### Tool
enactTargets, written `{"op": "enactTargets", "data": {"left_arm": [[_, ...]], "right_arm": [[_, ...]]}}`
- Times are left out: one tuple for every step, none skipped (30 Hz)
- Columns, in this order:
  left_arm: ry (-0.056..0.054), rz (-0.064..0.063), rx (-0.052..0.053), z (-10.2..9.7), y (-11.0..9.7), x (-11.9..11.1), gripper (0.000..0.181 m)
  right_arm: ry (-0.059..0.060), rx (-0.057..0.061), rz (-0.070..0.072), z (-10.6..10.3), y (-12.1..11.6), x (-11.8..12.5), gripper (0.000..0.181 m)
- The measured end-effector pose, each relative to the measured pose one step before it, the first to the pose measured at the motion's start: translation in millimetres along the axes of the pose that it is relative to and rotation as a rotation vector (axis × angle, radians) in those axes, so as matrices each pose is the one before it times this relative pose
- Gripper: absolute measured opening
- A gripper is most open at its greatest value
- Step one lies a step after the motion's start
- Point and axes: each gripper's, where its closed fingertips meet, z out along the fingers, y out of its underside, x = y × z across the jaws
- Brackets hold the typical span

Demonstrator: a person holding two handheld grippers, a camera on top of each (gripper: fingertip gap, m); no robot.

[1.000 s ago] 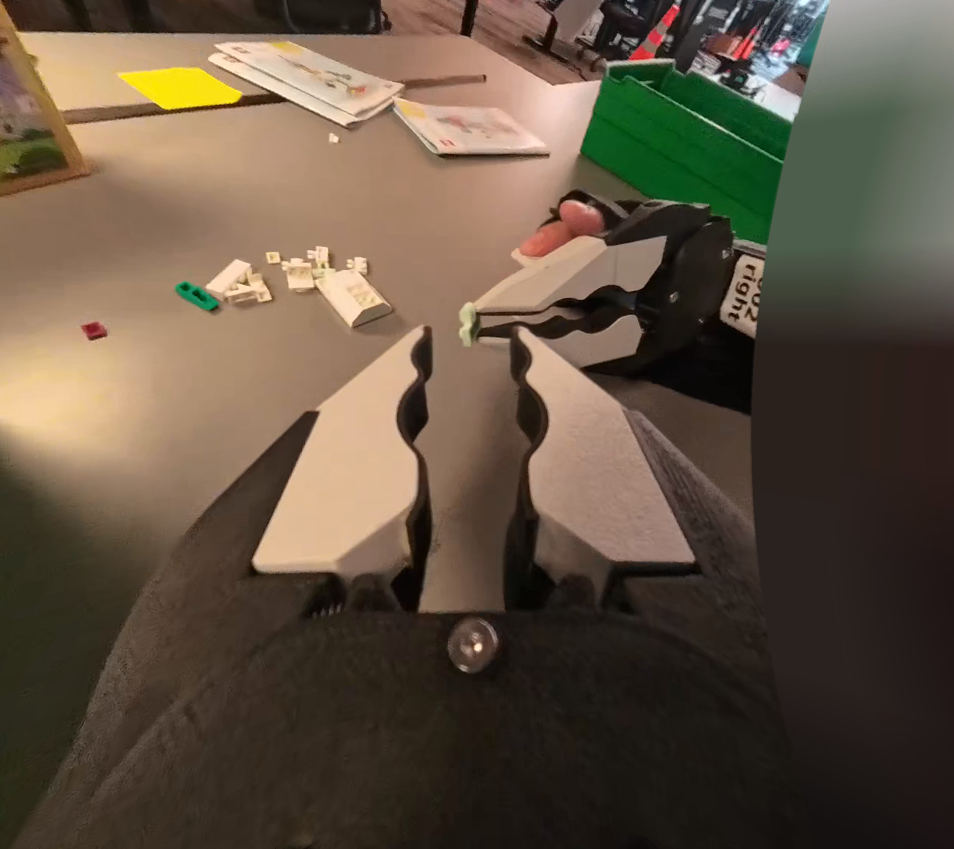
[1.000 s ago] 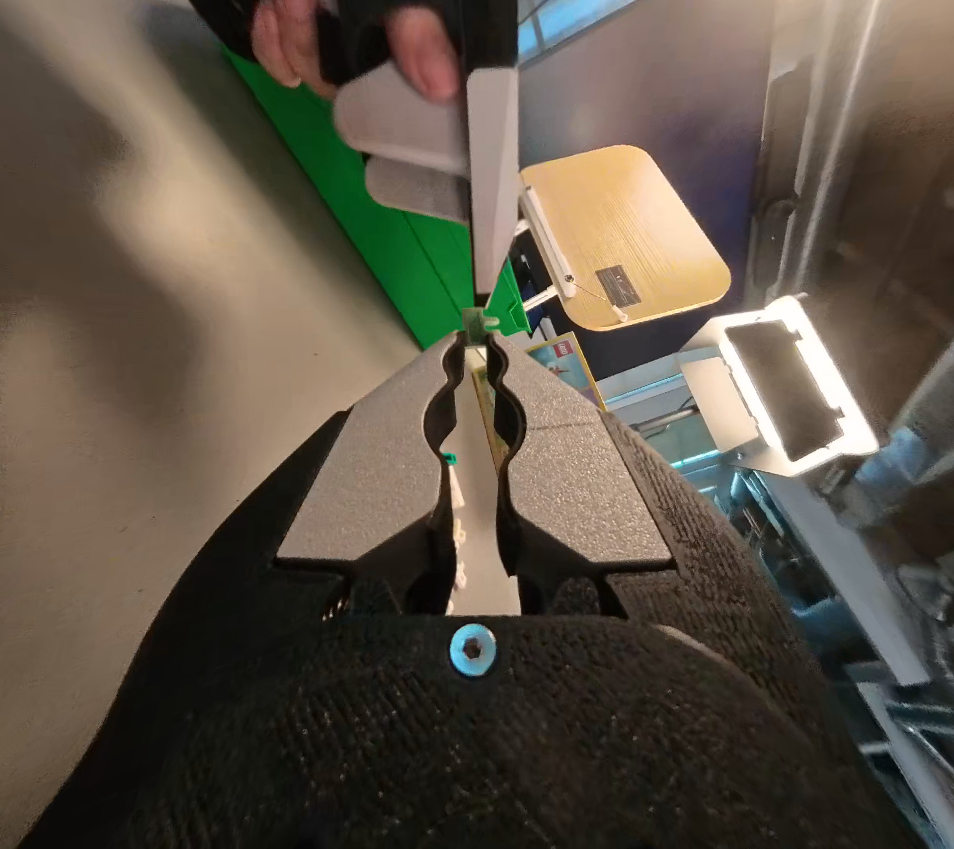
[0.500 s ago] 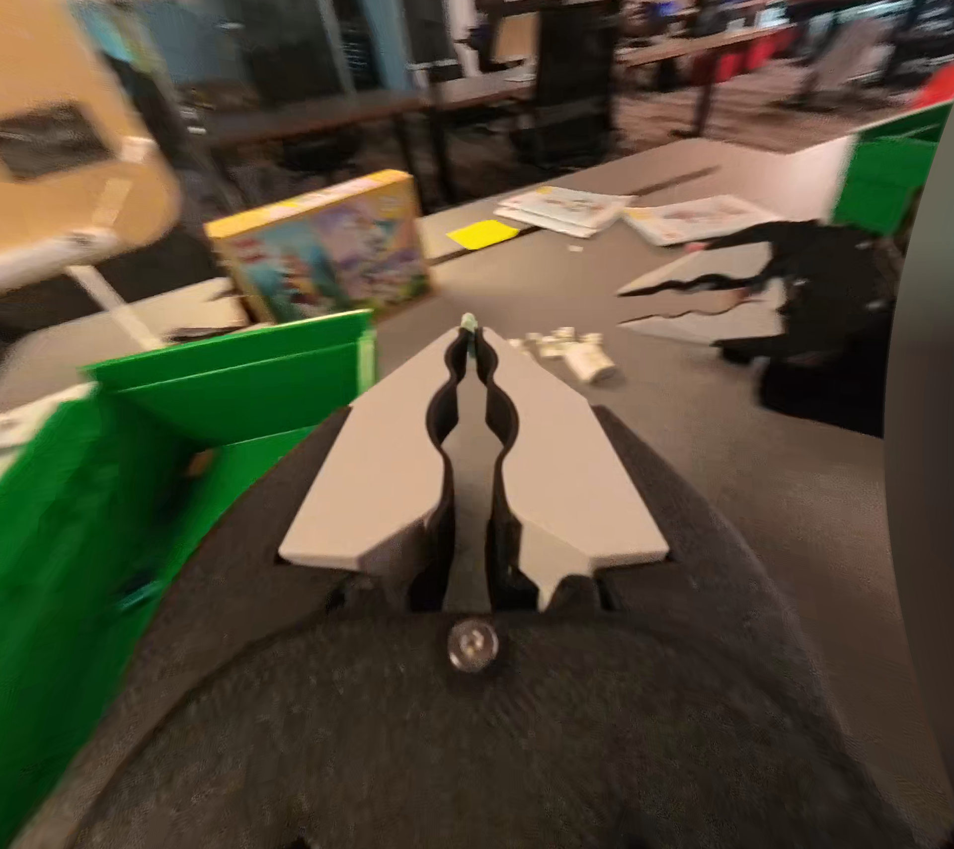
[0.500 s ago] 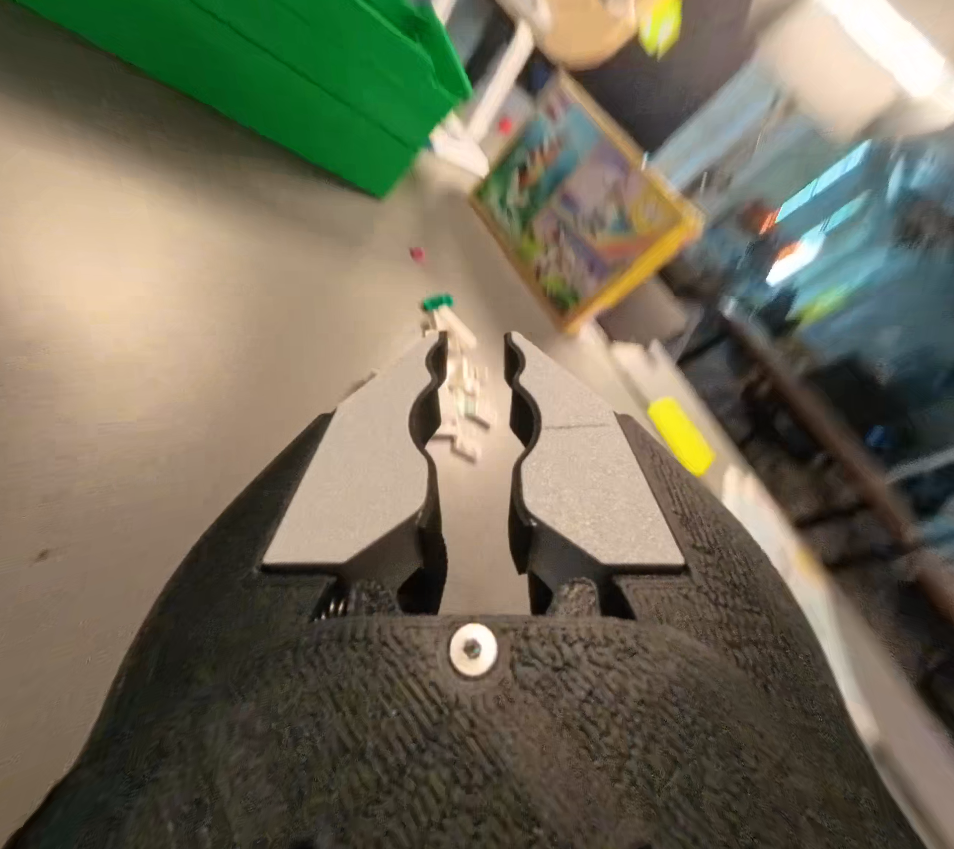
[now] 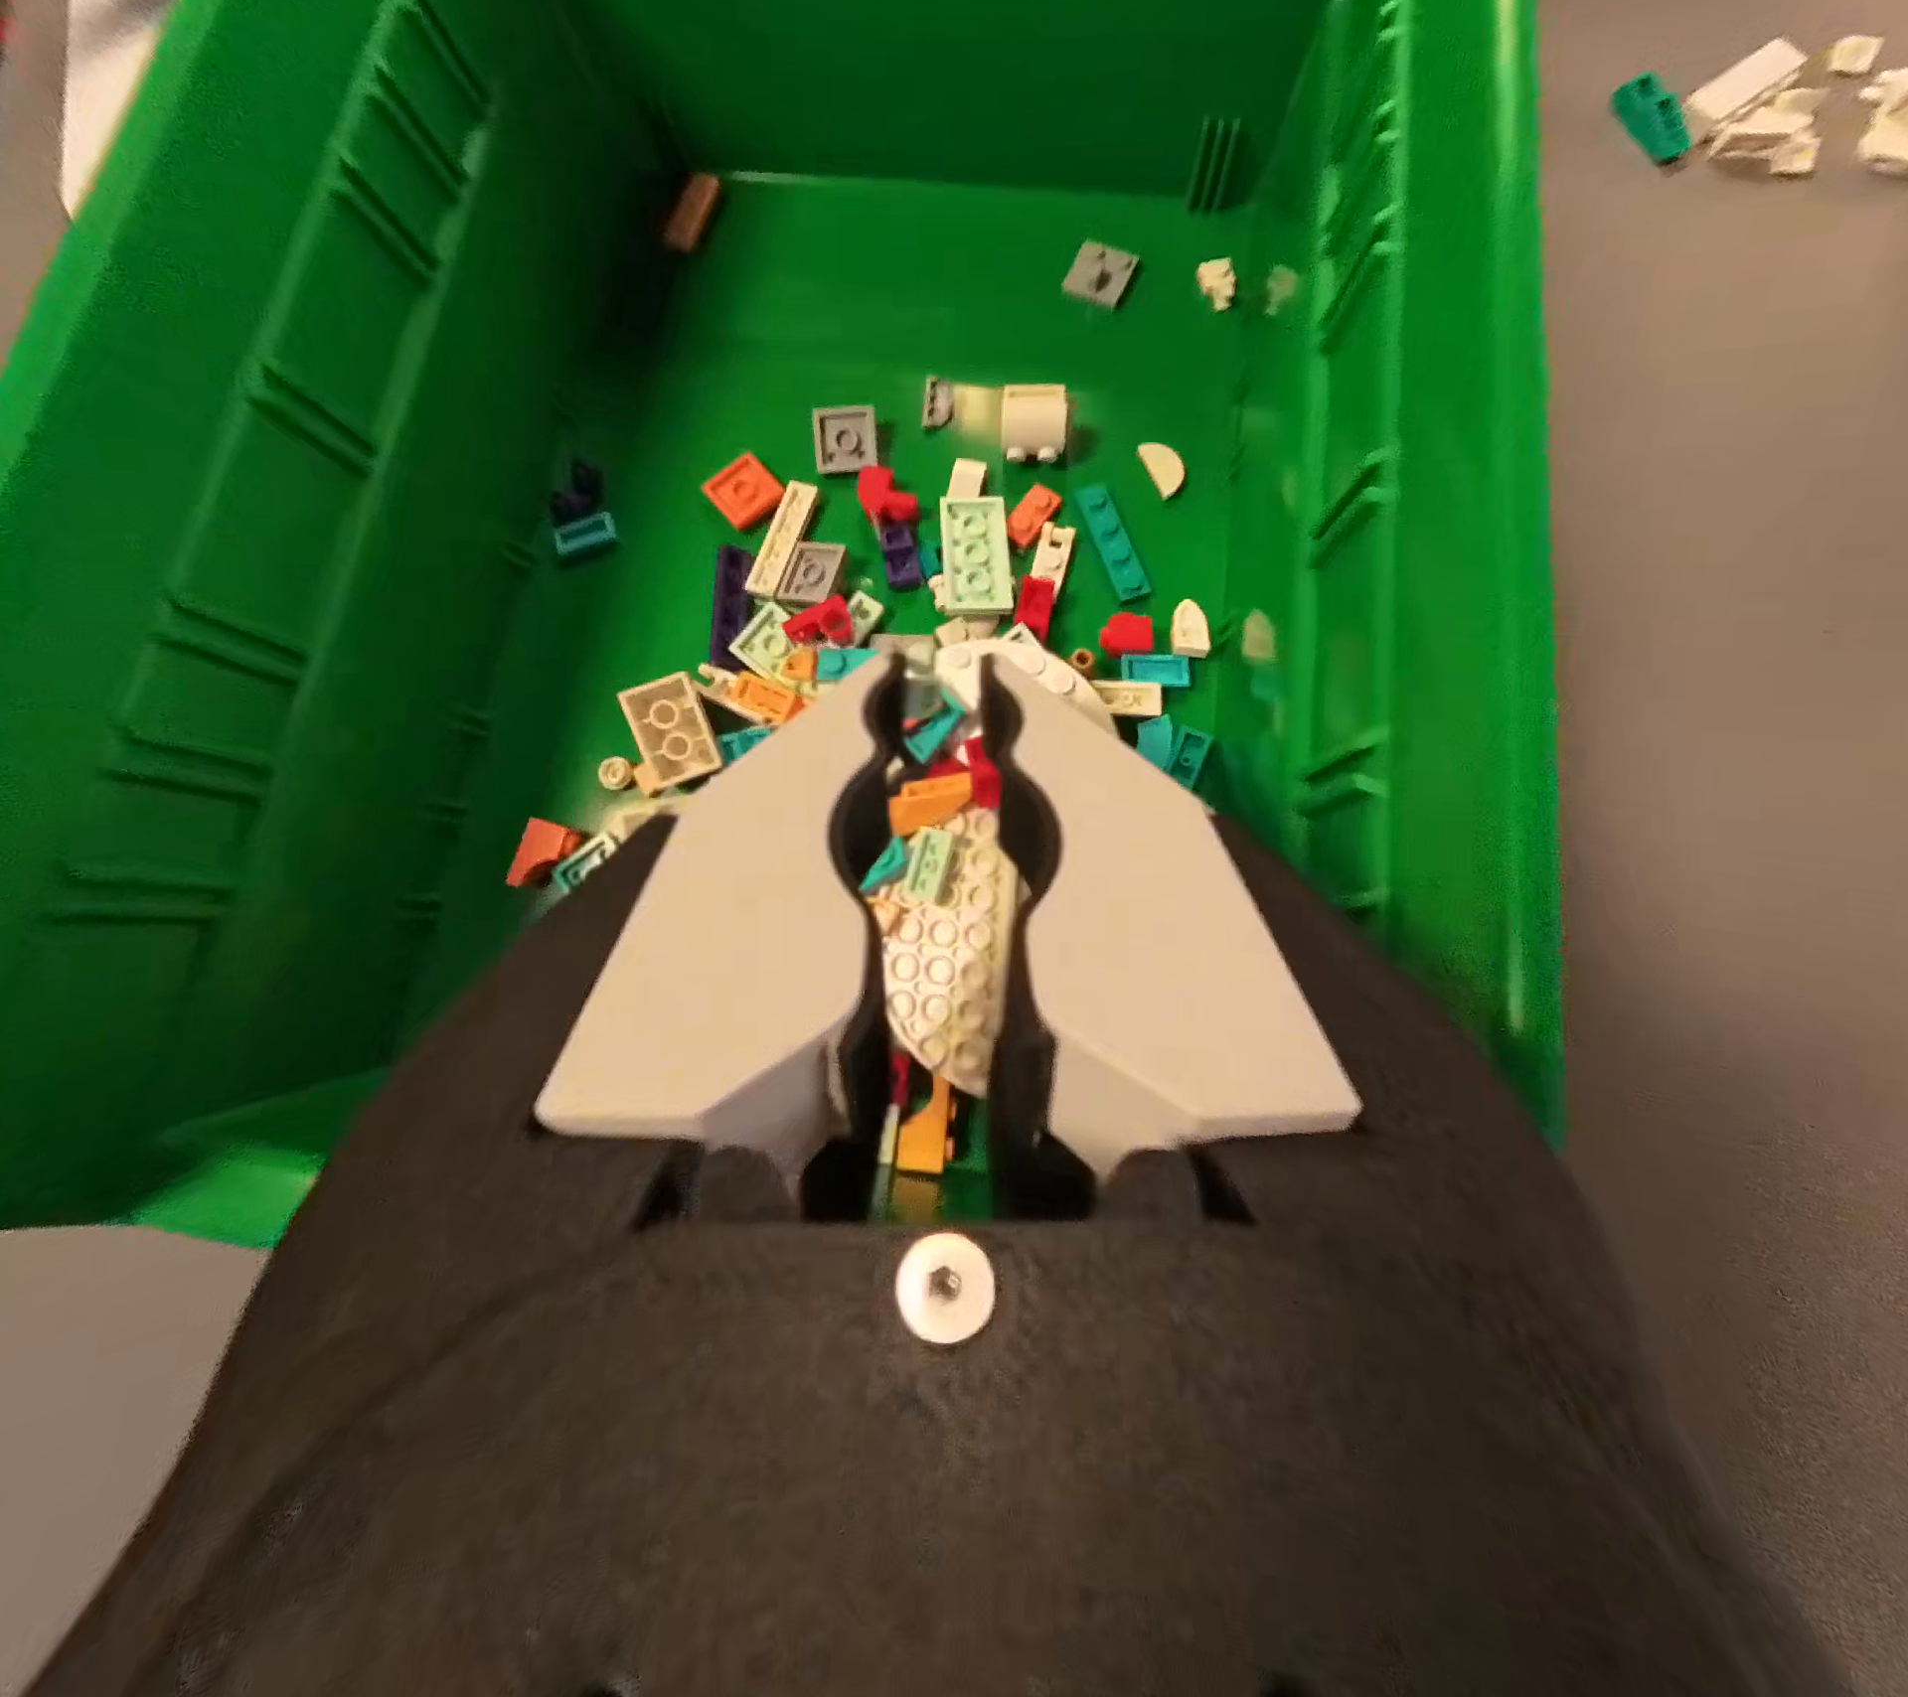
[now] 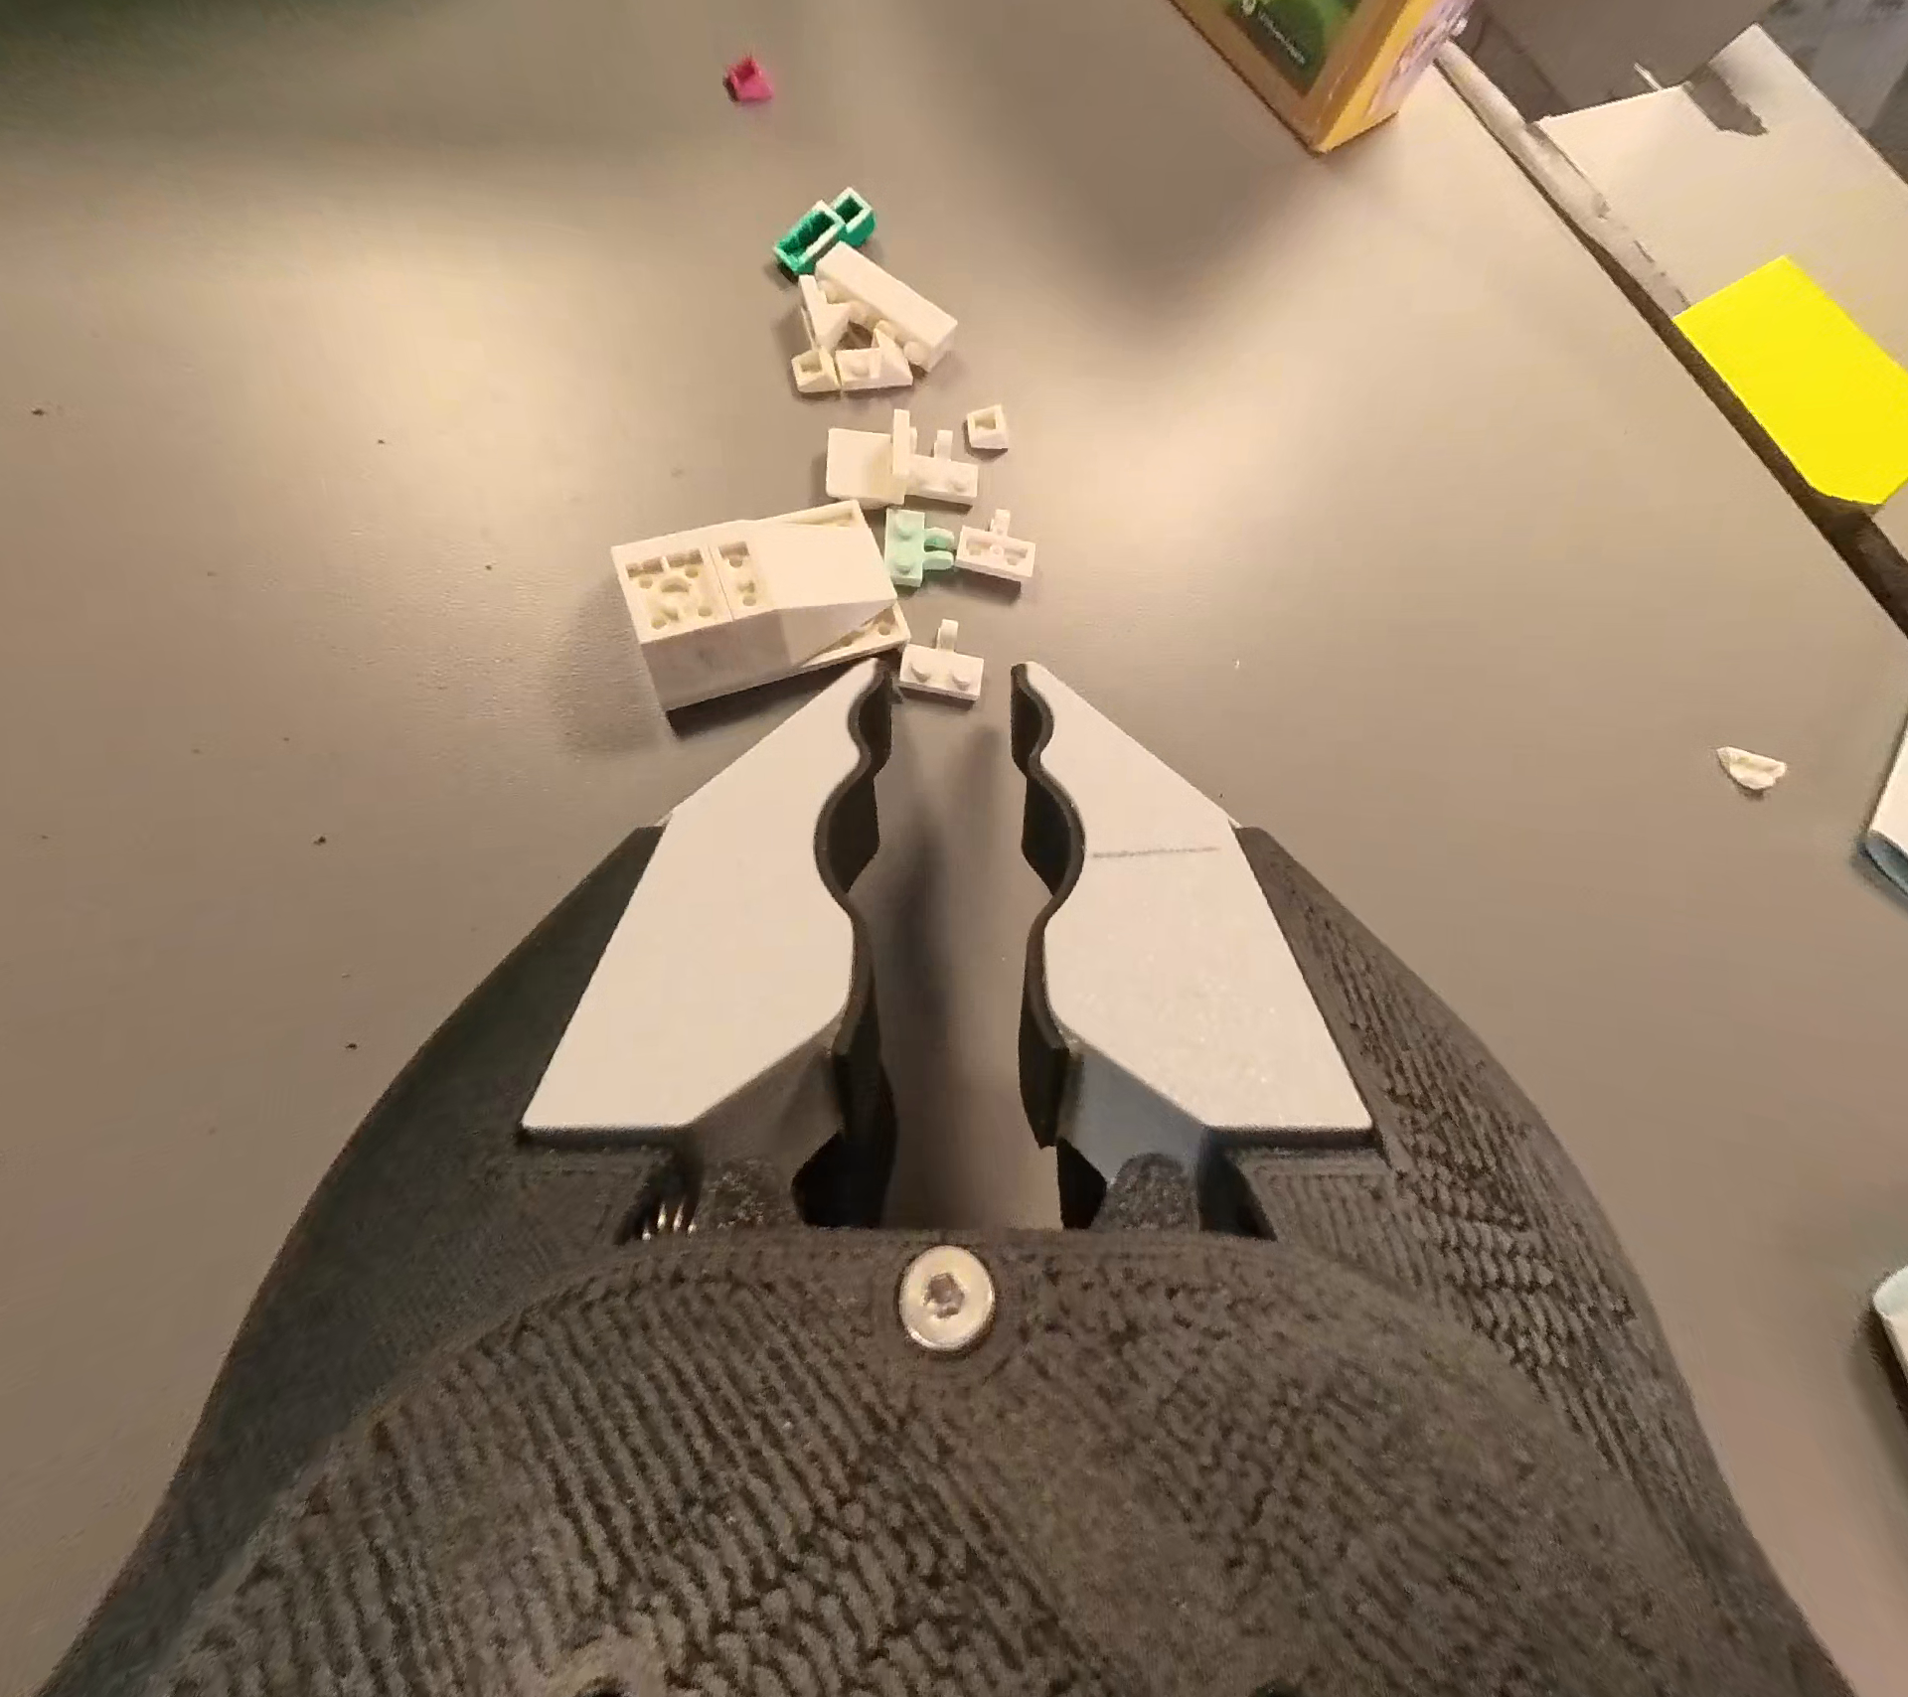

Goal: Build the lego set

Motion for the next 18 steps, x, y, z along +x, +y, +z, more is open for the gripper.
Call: {"op": "enactTargets", "data": {"left_arm": [[-0.0086,-0.0185,-0.0118,2.73,2.16,-1.81,0.022],[-0.0168,-0.0197,0.0029,1.65,-0.39,-2.86,0.034],[-0.0155,-0.0141,0.0248,-0.13,-3.83,-2.48,0.046],[-0.0005,-0.0017,0.0458,-2.11,-7.15,0.12,0.051],[-0.0011,-0.0017,0.0694,-4.88,-11.03,0.57,0.052],[-0.0090,-0.0056,0.0841,-7.37,-13.75,-0.38,0.052],[-0.0066,-0.0009,0.0934,-8.99,-15.98,0.42,0.052],[-0.0036,-0.0025,0.0957,-9.80,-16.79,1.22,0.052],[0.0055,-0.0052,0.0871,-9.24,-16.56,2.88,0.051],[0.0209,-0.0034,0.0707,-7.83,-14.59,5.83,0.051],[0.0340,-0.0003,0.0522,-6.16,-12.08,8.69,0.050],[0.0389,0.0009,0.0350,-4.47,-9.20,10.34,0.048],[0.0398,0.0008,0.0250,-3.12,-7.22,11.64,0.047],[0.0448,0.0012,0.0204,-1.98,-5.64,13.87,0.045],[0.0566,0.0052,0.0179,-0.71,-4.37,17.12,0.041],[0.0615,0.0076,0.0138,0.82,-2.69,19.21,0.037],[0.0654,0.0056,0.0090,2.90,-0.90,20.88,0.035],[0.0680,0.0025,0.0024,5.19,1.26,21.79,0.034]], "right_arm": [[-0.0004,-0.0007,0.0020,0.04,0.10,0.10,0.022],[-0.0021,-0.0010,0.0037,0.06,0.07,0.08,0.022],[-0.0030,-0.0024,0.0078,0.06,0.29,0.15,0.022],[-0.0052,-0.0029,0.0095,0.25,0.35,-0.08,0.021],[-0.0064,-0.0036,0.0120,0.16,0.43,0.08,0.021],[-0.0073,-0.0036,0.0133,0.30,0.49,0.26,0.021],[-0.0087,-0.0033,0.0137,0.31,0.43,0.13,0.021],[-0.0081,-0.0020,0.0115,0.23,0.16,0.09,0.021],[-0.0069,-0.0011,0.0084,0.26,0.11,0.06,0.021],[-0.0056,-0.0008,0.0053,0.10,0.11,-0.14,0.020],[-0.0042,-0.0008,0.0003,0.02,0.06,-0.51,0.018],[0.0031,-0.0009,-0.0053,-0.06,0.00,-0.18,0.014],[0.0089,0.0001,-0.0115,-0.18,-0.02,-0.06,0.014],[0.0122,0.0011,-0.0154,-0.22,-0.39,-0.21,0.013],[0.0123,0.0016,-0.0256,-0.36,-0.43,-1.10,0.002],[0.0247,0.0071,-0.0441,-0.71,-1.12,-0.95,0.000],[0.0331,0.0291,-0.0714,-1.74,-4.14,-1.83,0.000],[0.0387,0.0444,-0.0817,-2.73,-6.28,-2.45,0.000]]}}
